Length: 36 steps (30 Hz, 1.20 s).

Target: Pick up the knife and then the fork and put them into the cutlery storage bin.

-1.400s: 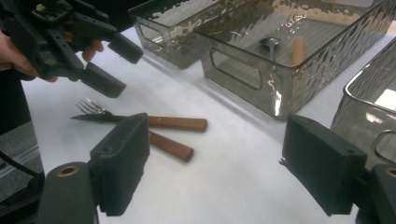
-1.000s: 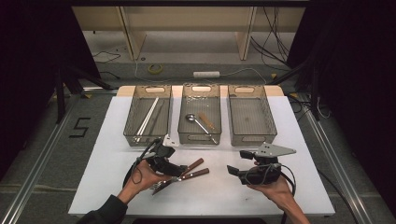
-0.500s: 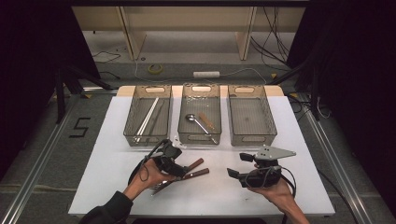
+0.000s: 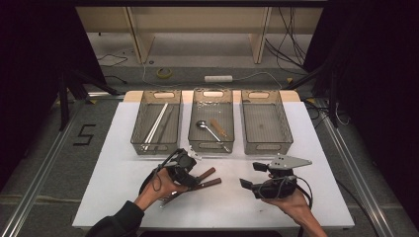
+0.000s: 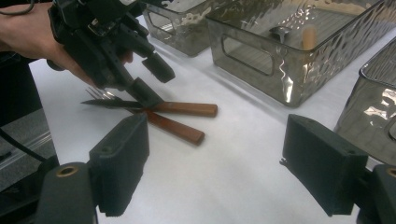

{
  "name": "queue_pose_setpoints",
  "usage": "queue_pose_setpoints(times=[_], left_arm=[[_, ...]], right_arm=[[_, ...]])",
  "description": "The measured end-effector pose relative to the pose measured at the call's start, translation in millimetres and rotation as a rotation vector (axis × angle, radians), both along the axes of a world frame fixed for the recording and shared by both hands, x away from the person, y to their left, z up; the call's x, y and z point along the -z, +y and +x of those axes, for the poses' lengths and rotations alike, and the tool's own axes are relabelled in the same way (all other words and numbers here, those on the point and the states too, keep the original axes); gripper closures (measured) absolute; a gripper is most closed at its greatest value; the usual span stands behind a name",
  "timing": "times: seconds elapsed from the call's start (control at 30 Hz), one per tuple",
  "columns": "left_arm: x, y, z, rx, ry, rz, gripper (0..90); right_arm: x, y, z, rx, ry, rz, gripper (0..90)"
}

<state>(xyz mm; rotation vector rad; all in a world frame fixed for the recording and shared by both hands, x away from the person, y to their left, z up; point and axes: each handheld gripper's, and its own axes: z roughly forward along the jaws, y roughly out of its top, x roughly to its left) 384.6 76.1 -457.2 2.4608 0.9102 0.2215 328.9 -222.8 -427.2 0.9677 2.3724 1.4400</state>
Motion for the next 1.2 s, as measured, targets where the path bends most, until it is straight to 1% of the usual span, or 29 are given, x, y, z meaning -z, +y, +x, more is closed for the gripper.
queue_pose_setpoints(times=[0.17, 0.4, 0.5, 0.6, 0.63, 0.7, 0.83, 0.9, 0.97, 1.03, 1.1, 1.2], left_arm=[[4.2, -2.8, -1.0, 0.009, 0.004, 0.01, 48.7], [8.8, -3.8, -1.1, 0.015, 0.001, 0.028, 58.1], [10.5, -3.9, -0.5, 0.01, 0.008, 0.026, 60.3], [12.4, -5.0, -0.7, 0.016, 0.006, 0.054, 62.0], [13.5, -5.1, -0.7, 0.016, 0.009, 0.056, 62.0], [13.2, -4.6, 0.0, 0.015, 0.017, 0.054, 62.1], [13.4, -5.3, -0.5, 0.01, 0.014, 0.057, 62.4], [13.5, -4.6, 0.0, 0.011, 0.02, 0.053, 62.6], [13.6, -4.9, -1.1, 0.02, 0.017, 0.045, 65.8], [13.3, -5.8, -2.3, 0.029, 0.015, 0.044, 74.8], [12.8, -6.5, -2.9, 0.033, 0.012, 0.053, 75.3], [12.6, -5.0, -2.1, 0.034, 0.019, 0.04, 75.5]], right_arm=[[-0.2, -0.4, -0.1, 0.004, -0.001, -0.004, 24.2], [-0.6, 1.0, -0.6, 0.001, -0.003, -0.01, 24.5], [-0.2, 1.6, -0.4, -0.002, -0.004, -0.011, 24.6], [-0.3, 1.7, -0.7, -0.003, -0.007, -0.013, 24.7], [-0.3, 1.8, -0.8, -0.002, -0.008, -0.013, 24.8], [-0.6, 2.3, -1.1, -0.004, -0.007, -0.014, 24.9], [-0.7, 3.3, -1.5, -0.006, -0.009, -0.015, 25.2], [-0.7, 3.4, -1.5, -0.007, -0.009, -0.017, 25.3], [-0.7, 3.5, -1.4, -0.007, -0.009, -0.018, 25.5], [-0.7, 3.6, -1.3, -0.009, -0.009, -0.016, 25.7], [-0.6, 3.7, -1.1, -0.01, -0.009, -0.016, 25.8], [-0.6, 4.6, -1.1, -0.012, -0.008, -0.015, 26.0]])
